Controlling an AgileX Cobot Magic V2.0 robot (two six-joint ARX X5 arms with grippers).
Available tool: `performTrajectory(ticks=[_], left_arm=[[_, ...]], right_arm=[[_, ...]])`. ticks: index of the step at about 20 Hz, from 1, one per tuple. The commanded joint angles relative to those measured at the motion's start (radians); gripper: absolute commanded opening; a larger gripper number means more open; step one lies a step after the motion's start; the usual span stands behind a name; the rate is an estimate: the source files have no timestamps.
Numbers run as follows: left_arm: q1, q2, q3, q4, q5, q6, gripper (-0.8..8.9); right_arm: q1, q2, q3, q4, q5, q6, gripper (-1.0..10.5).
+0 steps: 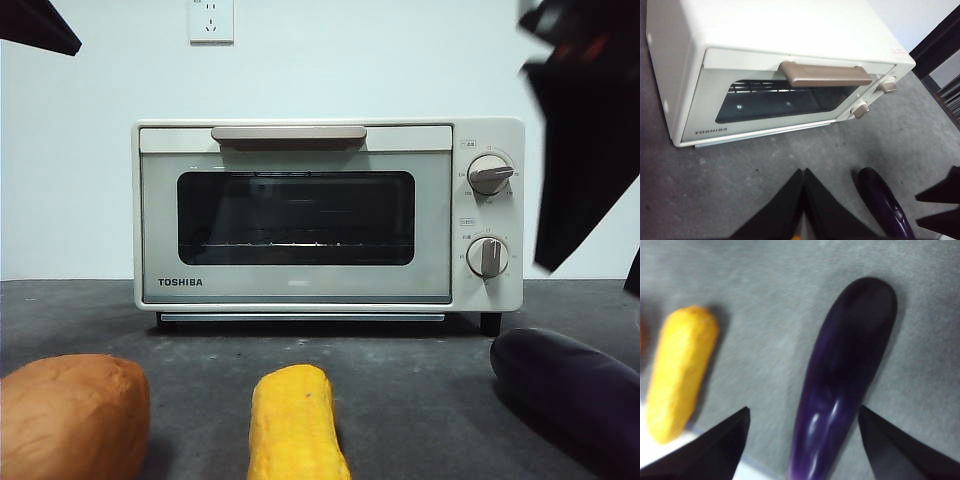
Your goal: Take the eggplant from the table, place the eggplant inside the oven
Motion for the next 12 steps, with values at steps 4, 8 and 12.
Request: performTrajectory(ticks=[4, 8, 12], left_arm=[[-0.003, 0.006, 0.018, 0.006, 0.003, 0.010, 0.07], [-0.003, 0.006, 0.018, 0.006, 0.003, 0.019, 0.07], [-0.003, 0.006, 0.018, 0.007, 0.003, 0.026, 0.07]], right_arm=[[0.010, 0.185, 0.015, 0.074, 0.045, 0.045, 3.6], [0.010, 0.303, 0.015, 0.122, 0.051, 0.072, 3.6], [0.010, 0.321, 0.015, 0.126, 0.072, 0.106, 2.3]])
